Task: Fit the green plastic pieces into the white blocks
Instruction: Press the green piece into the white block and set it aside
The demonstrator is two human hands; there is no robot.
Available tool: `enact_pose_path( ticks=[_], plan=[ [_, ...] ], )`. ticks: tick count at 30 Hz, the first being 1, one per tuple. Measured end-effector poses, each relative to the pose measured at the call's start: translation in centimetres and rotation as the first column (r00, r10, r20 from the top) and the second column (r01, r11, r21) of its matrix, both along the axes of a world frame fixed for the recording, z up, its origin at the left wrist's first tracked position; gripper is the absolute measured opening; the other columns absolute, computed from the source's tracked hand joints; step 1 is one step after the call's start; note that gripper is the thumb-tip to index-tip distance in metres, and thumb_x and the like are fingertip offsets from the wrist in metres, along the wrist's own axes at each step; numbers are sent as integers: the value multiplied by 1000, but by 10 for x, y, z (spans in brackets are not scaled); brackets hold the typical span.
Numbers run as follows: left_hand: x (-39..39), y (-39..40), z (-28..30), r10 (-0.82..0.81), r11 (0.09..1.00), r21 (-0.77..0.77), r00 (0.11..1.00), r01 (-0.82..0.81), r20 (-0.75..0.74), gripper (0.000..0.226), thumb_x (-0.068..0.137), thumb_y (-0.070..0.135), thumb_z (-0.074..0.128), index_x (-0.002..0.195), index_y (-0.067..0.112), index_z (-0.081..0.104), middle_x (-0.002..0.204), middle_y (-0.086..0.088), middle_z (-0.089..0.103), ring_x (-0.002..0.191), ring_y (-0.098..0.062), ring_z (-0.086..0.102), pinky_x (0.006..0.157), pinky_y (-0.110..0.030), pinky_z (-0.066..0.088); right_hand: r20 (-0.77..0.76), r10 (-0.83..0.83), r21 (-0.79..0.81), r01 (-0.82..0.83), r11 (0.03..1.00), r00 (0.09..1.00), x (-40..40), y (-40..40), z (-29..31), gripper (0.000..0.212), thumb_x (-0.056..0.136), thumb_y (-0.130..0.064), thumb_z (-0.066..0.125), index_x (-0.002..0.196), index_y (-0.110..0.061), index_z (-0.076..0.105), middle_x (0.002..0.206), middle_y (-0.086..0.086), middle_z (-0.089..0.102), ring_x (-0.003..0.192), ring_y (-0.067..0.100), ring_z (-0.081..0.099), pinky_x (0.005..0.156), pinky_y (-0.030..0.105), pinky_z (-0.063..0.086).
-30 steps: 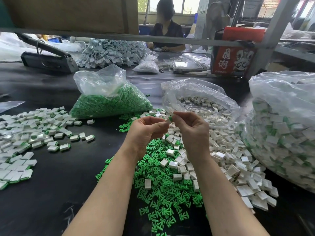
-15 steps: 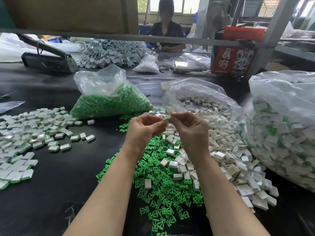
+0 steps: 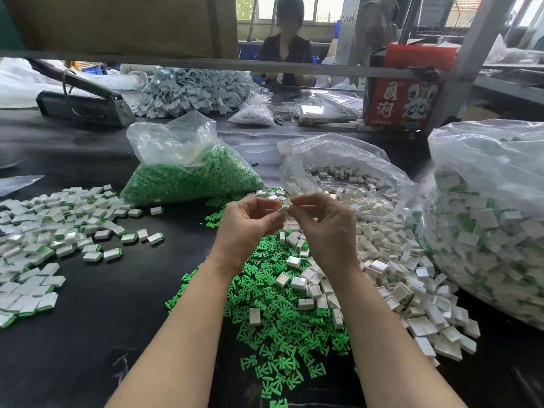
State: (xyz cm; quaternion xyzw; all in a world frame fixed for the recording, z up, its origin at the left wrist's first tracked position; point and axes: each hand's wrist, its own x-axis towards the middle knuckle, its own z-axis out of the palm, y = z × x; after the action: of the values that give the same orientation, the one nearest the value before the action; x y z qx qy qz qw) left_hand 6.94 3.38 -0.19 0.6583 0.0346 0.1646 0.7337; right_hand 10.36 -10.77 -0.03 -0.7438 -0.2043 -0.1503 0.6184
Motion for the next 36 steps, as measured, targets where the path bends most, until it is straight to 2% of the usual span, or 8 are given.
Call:
enact_pose_path(
  ticks=[8,13,17,21,23,27,32,36],
  plan=[
    [0,2,0,-6,1000,20,1000,6,11,11,78,7,77,88,6,74,72,-2,74,66,-9,68,63,-15,52,-109,115,77,-107,991,987,1,-2,2,13,84,-9,73,96,-4,71,89,8,74,83,19,71,81,33,59],
    [2,2,-2,-20,1000,23,1000,20,5,9,81,6,75,89,6,76,78,-4,75,71,-9,69,65,-16,52,-173,95,-134,-119,984,980,4,-3,-1,20,99,-25,54,94,-7,63,77,2,69,64,3,62,62,22,50],
    [4,1,-5,-52,996,68,998,54,-30,7,85,7,73,87,13,76,78,-3,74,74,-9,67,67,-18,52,-183,130,-247,-173,953,975,2,-4,-1,34,104,-26,40,75,-15,54,66,0,55,55,6,46,55,24,37],
    [2,5,-2,-160,980,107,984,168,-79,7,92,15,65,87,14,70,73,1,69,69,-12,60,64,-21,50,-139,160,-237,-190,953,977,0,-4,4,35,104,-23,40,73,-10,51,64,2,49,54,6,39,53,25,33],
    [-1,4,1,-239,945,196,963,261,-128,18,99,22,54,86,12,63,70,1,65,65,-11,57,61,-20,46,-135,170,-223,-197,955,976,0,-5,5,35,104,-23,41,72,-12,50,63,1,47,55,8,39,54,28,33],
    [-6,-6,5,-281,904,285,945,319,-167,26,105,17,37,87,5,53,76,-13,50,65,-16,44,59,-25,36,-196,216,-200,-255,946,956,0,-6,4,33,104,-21,42,72,-13,49,63,2,46,60,14,41,59,35,35],
    [-9,-3,6,-310,885,306,935,350,-171,28,105,13,36,78,12,45,66,-1,40,59,-11,34,56,-25,28,-322,326,-132,-383,914,889,2,-8,1,29,104,-20,42,79,-10,51,57,-8,44,54,10,38,58,32,33],
    [-8,3,4,-360,857,329,918,397,-168,28,101,23,41,75,16,46,63,4,40,58,-10,33,56,-22,29,-362,409,-55,-457,888,838,1,-10,1,29,104,-17,42,76,-11,49,55,-10,40,51,7,34,55,24,31]
  ],
)
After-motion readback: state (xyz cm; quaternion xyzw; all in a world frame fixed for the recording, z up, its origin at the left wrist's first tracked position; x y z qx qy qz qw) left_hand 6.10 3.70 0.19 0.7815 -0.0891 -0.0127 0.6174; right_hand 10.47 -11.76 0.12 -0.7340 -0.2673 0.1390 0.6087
